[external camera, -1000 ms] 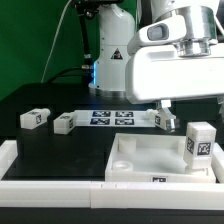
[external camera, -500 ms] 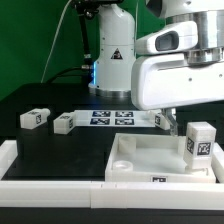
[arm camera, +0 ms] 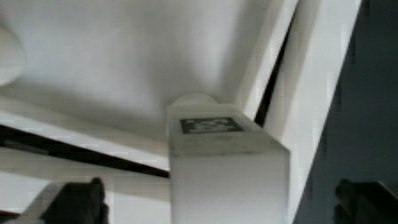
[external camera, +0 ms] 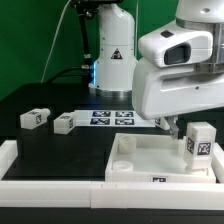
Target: Assemble one leg
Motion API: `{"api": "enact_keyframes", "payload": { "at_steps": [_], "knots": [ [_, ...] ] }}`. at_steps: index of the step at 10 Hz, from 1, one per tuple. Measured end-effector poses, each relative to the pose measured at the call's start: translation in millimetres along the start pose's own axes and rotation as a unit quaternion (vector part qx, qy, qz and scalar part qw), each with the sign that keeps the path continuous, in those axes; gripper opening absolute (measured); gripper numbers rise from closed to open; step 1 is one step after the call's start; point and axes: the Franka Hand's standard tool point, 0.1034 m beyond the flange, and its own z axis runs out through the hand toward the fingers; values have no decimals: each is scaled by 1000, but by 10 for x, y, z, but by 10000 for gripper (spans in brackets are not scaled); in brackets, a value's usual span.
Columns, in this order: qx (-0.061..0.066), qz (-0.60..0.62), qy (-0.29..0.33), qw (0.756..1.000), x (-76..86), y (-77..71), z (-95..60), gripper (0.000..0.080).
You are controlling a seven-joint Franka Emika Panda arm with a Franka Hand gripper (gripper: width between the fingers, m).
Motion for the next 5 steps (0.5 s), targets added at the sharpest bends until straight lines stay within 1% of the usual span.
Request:
{"api": "enact_keyframes", "payload": {
  "at_steps": [2, 3, 5],
  "knots": [
    [0, 0, 0, 1000, 2, -3, 1, 387],
    [0, 0, 0, 1000, 2, -1, 1, 291],
    [0, 1, 0, 1000, 2, -2, 1, 292]
  ]
}}
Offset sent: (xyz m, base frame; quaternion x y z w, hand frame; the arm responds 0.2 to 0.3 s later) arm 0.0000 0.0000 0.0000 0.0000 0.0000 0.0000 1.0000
